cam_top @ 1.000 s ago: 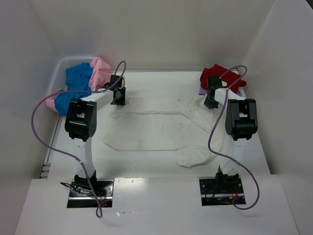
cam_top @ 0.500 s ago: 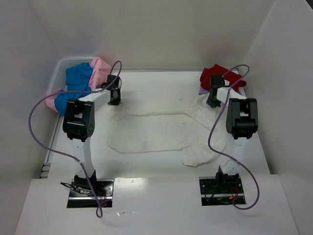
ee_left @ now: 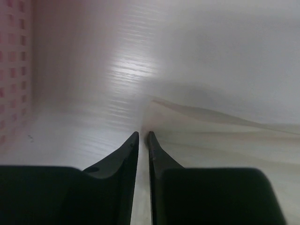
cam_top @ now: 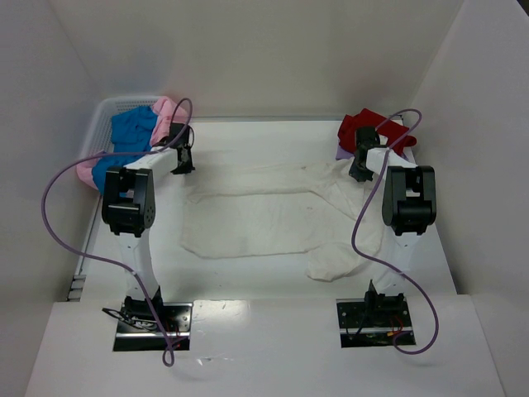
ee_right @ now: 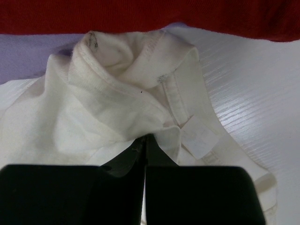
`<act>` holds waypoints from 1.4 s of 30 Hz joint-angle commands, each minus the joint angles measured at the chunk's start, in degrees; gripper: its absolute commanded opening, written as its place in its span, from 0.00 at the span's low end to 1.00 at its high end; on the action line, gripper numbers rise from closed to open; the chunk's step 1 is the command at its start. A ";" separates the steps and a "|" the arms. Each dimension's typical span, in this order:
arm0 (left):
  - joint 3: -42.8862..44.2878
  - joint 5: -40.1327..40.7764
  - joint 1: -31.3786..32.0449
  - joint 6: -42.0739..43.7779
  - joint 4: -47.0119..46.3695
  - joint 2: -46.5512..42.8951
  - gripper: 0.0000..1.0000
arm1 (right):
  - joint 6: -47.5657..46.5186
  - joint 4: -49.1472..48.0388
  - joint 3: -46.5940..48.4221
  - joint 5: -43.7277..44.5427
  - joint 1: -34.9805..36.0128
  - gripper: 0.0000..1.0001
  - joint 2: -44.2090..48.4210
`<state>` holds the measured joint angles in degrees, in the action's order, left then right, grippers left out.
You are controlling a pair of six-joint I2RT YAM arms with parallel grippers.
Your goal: Fold and stack the t-shirts
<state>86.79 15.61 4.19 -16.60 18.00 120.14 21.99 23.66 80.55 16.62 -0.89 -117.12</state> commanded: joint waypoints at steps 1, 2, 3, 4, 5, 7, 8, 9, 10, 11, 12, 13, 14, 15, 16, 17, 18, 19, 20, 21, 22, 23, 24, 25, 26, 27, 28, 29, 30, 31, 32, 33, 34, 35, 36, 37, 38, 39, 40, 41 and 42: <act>1.63 6.75 -1.82 1.92 0.11 0.80 0.31 | -1.08 0.07 -1.89 1.22 -0.52 0.00 -0.39; 1.63 7.24 -1.82 1.92 0.11 0.80 0.34 | -1.08 0.07 -1.89 1.22 -0.52 0.00 -0.39; 1.63 7.24 -1.82 1.92 0.11 0.80 0.37 | -1.08 0.07 -1.89 1.22 -0.52 0.00 -0.39; 1.63 7.15 -1.82 1.92 0.11 0.80 0.40 | -1.08 0.07 -1.89 1.22 -0.52 0.00 -0.39; 1.63 6.53 -1.82 1.92 0.11 0.80 0.41 | -1.08 0.07 -1.98 1.22 -0.52 0.00 -0.39; 1.63 4.83 -1.82 1.97 -0.42 0.74 0.43 | -1.08 0.07 -2.42 1.22 -0.52 0.00 -0.33; 1.63 3.69 -1.82 2.42 -0.42 0.21 0.43 | -1.08 0.07 -2.42 1.22 -0.52 0.00 0.12; 1.96 2.62 -1.82 2.44 -0.42 -0.14 0.44 | -1.08 0.07 -2.42 1.22 -0.52 0.00 0.14; 2.15 1.55 -1.82 2.45 -0.42 -0.70 0.45 | -1.08 0.07 -2.42 1.22 -0.52 0.00 0.14; 2.16 0.53 -1.82 2.45 -0.42 -1.41 0.46 | -1.08 0.07 -2.42 1.22 -0.52 0.00 0.14; 2.16 -0.50 -1.82 2.45 -0.42 -1.90 0.47 | -1.08 0.07 -2.42 1.06 -0.52 0.00 0.14; 2.16 -2.22 -1.82 2.60 -0.42 -2.67 0.49 | -1.08 0.07 -2.42 0.50 -0.52 0.00 0.29; 2.16 -5.16 -1.67 3.06 -0.42 -4.00 0.50 | -1.08 0.07 -2.42 -0.09 -0.52 0.00 0.75; 2.16 -6.65 -1.09 3.06 -0.28 -4.63 0.52 | -1.08 0.07 -2.42 -0.28 -0.52 0.00 0.87; 1.98 -8.01 -0.51 3.06 0.19 -5.33 0.53 | -1.08 -0.07 -2.42 -0.88 -0.52 0.00 1.45; 1.25 -9.69 0.39 3.06 0.32 -6.16 0.56 | -1.17 -0.54 -2.42 -0.98 -0.52 0.00 2.07; 0.62 -10.85 1.74 3.06 0.89 -7.51 0.56 | -1.60 -0.54 -2.42 -1.41 -0.52 0.00 2.12; -0.08 -10.86 2.66 3.06 0.90 -8.45 0.58 | -1.60 -0.57 -2.42 -1.42 -0.52 0.00 2.89; -1.01 -10.89 4.26 3.02 0.90 -10.40 0.59 | -1.60 -1.07 -2.45 -1.44 -0.52 0.00 3.47; -2.86 -11.40 4.96 2.25 0.92 -11.45 0.60 | -1.60 -1.07 -2.94 -1.94 -0.52 0.00 3.50; -3.57 -12.03 5.43 1.55 1.46 -12.77 0.62 | -1.60 -1.07 -2.95 -1.94 -0.52 0.00 4.04; -4.55 -12.09 5.85 1.00 1.88 -13.71 0.62 | -1.60 -1.07 -2.95 -2.27 -0.52 0.00 4.09; -5.54 -12.31 6.09 0.69 2.12 -14.52 0.63 | -1.60 -1.07 -2.95 -2.47 -0.52 0.00 4.09; -6.50 -12.62 6.09 0.33 2.49 -15.22 0.63 | -1.60 -1.07 -2.95 -2.47 -0.52 0.00 4.09; -8.02 -12.62 6.09 -0.43 3.25 -16.27 0.64 | -1.60 -1.07 -2.95 -2.68 -0.52 0.00 4.09; -9.94 -12.62 6.09 -0.80 3.62 -17.52 0.66 | -1.60 -1.07 -2.95 -3.00 -0.52 0.00 4.09; -11.28 -12.62 6.09 -1.14 3.82 -18.30 0.67 | -1.60 -1.07 -2.95 -3.00 -0.52 0.00 4.29; -12.68 -12.62 6.09 -1.68 4.15 -19.34 0.67 | -1.60 -1.07 -2.95 -3.19 -0.52 0.00 4.62; -14.34 -12.80 6.09 -2.00 4.15 -20.47 0.68 | -1.60 -1.26 -2.95 -3.52 -0.52 0.00 4.62; -16.07 -13.14 6.09 -2.56 4.15 -20.82 0.68 | -1.60 -1.60 -2.95 -3.53 -0.52 0.00 4.62; -16.96 -13.15 6.09 -2.72 4.15 -21.00 0.68 | -1.60 -1.60 -2.95 -3.66 -0.52 0.00 4.62; -17.73 -13.20 6.09 -3.23 4.15 -21.52 0.68 | -1.60 -1.60 -2.99 -4.05 -0.52 0.00 4.62; -19.05 -13.84 6.09 -3.79 4.15 -21.52 0.68 | -1.60 -1.60 -3.47 -4.05 -0.52 0.00 4.62; -19.59 -13.88 6.09 -3.82 4.15 -21.52 0.68 | -1.60 -1.60 -3.47 -4.05 -0.52 0.00 4.65; -20.33 -14.46 6.09 -4.32 4.12 -21.52 0.68 | -1.60 -1.60 -3.47 -4.05 -0.52 0.00 5.14; -20.34 -14.47 6.09 -4.32 3.54 -21.52 0.68 | -1.60 -1.60 -3.47 -4.05 -0.52 0.00 5.15; -20.34 -14.97 6.09 -4.32 3.53 -21.52 0.68 | -1.60 -1.60 -3.47 -4.05 -0.52 0.00 5.15; -21.06 -14.99 6.09 -4.32 2.90 -20.97 0.68 | -1.60 -1.60 -3.95 -4.05 -0.52 0.00 5.15; -21.68 -14.99 6.09 -4.32 2.21 -20.36 0.68 | -1.60 -2.07 -4.00 -4.05 -0.52 0.00 5.15; -21.75 -14.45 6.09 -4.32 2.13 -20.29 0.68 | -1.60 -2.13 -4.00 -4.05 -0.52 0.00 5.15; -21.75 -14.00 6.09 -4.32 2.13 -19.73 0.68 | -1.60 -2.13 -4.00 -4.05 -0.52 0.00 5.15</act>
<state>65.40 2.17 10.26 -19.80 22.22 100.09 21.08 22.44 77.61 12.93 -1.15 -114.81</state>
